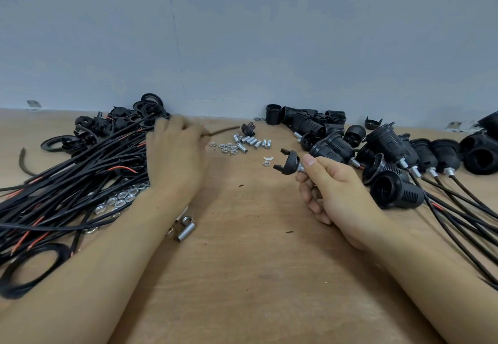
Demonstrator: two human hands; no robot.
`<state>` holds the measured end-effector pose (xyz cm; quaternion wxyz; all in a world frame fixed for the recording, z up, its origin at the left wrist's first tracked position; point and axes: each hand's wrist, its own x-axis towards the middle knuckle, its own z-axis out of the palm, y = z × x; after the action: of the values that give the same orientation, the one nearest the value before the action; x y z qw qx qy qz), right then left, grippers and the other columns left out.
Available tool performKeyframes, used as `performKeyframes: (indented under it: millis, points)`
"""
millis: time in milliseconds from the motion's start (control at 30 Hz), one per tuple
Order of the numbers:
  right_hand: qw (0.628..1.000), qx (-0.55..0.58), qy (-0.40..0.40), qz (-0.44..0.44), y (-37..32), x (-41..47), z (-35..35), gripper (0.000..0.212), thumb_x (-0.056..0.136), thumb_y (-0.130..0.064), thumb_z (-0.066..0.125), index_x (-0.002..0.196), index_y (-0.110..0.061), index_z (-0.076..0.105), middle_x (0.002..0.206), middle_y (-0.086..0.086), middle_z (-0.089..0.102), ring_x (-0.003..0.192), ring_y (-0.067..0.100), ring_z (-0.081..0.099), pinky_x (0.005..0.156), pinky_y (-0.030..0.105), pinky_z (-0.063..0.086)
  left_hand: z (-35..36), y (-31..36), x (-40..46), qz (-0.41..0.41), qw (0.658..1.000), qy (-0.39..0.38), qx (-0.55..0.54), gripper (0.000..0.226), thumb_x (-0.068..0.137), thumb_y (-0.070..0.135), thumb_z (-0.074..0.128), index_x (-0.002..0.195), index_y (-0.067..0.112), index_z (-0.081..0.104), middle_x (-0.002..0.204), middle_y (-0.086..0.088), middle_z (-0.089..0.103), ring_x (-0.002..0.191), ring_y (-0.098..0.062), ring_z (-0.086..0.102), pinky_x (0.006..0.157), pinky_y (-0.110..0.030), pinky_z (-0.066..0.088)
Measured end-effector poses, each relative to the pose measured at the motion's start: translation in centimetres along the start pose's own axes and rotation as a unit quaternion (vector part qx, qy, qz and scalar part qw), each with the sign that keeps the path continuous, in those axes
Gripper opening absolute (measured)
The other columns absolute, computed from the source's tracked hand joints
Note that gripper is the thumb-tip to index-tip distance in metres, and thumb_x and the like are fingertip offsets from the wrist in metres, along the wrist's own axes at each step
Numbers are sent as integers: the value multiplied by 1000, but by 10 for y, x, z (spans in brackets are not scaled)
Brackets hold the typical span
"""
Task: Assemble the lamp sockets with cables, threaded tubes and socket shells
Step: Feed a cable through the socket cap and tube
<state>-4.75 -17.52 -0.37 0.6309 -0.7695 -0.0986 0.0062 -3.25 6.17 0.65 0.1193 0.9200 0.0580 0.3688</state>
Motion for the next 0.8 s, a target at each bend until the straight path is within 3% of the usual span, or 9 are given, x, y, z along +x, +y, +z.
performKeyframes:
  millis: [100, 200, 300, 433, 533, 633, 700, 800]
  points:
    - [998, 56, 15, 16, -1, 1, -2, 35, 101, -42, 46, 86, -14, 59, 59, -2, 56, 43, 11, 43, 36, 21, 29, -10, 9, 0, 98, 972, 192, -88, 15, 95, 12, 62, 98, 7, 75, 93, -18, 58, 83, -37, 53, 74, -47, 44]
    - [995, 89, 27, 26, -3, 1, -4, 33, 102, -41, 45, 88, -13, 58, 59, -1, 57, 42, 12, 44, 35, 21, 30, -12, 18, -4, 134, 950, 237, -153, 17, 98, 11, 58, 99, 2, 72, 96, -21, 57, 74, -32, 53, 68, -42, 48]
    - [992, 119, 37, 35, -5, 2, -5, 34, 103, -41, 44, 88, -13, 56, 59, -1, 56, 44, 14, 44, 36, 21, 30, -13, 20, -9, 149, 944, 219, -199, 16, 98, 9, 59, 97, -1, 71, 109, -22, 59, 80, -26, 54, 76, -34, 47]
    - [962, 266, 53, 31, -12, 3, -11, 35, 105, -38, 37, 84, -13, 50, 75, 7, 68, 49, 19, 58, 36, 21, 37, -12, 18, -12, 228, 931, 174, -223, 15, 97, 4, 56, 98, -3, 70, 96, -12, 68, 90, -27, 57, 81, -37, 47]
    - [928, 368, 60, 18, -17, 3, -22, 39, 106, -39, 31, 78, -17, 46, 97, 9, 76, 69, 21, 73, 41, 19, 45, -12, 16, -11, 228, 933, 130, -244, 12, 95, -2, 58, 99, -3, 70, 99, -12, 68, 92, -31, 61, 83, -43, 50]
    - [907, 416, 65, 15, -16, 4, -28, 41, 106, -38, 32, 76, -16, 48, 111, 10, 74, 91, 28, 74, 46, 20, 51, -11, 15, -13, 235, 936, 48, -257, 15, 90, -7, 62, 102, -1, 69, 108, -10, 67, 103, -29, 62, 96, -33, 47]
    - [897, 438, 62, 18, -15, 5, -29, 40, 106, -37, 33, 77, -15, 49, 111, 12, 73, 95, 29, 73, 48, 21, 52, -10, 15, -16, 234, 941, 10, -243, 19, 87, -5, 63, 105, 1, 68, 111, -9, 65, 108, -27, 60, 99, -24, 42]
    - [876, 477, 63, 28, -15, 7, -28, 37, 106, -34, 35, 79, -13, 49, 109, 17, 73, 97, 30, 72, 56, 24, 57, -13, 18, -17, 235, 944, -11, -233, 25, 84, 10, 61, 105, 3, 70, 110, -9, 65, 105, -29, 59, 98, -24, 41]
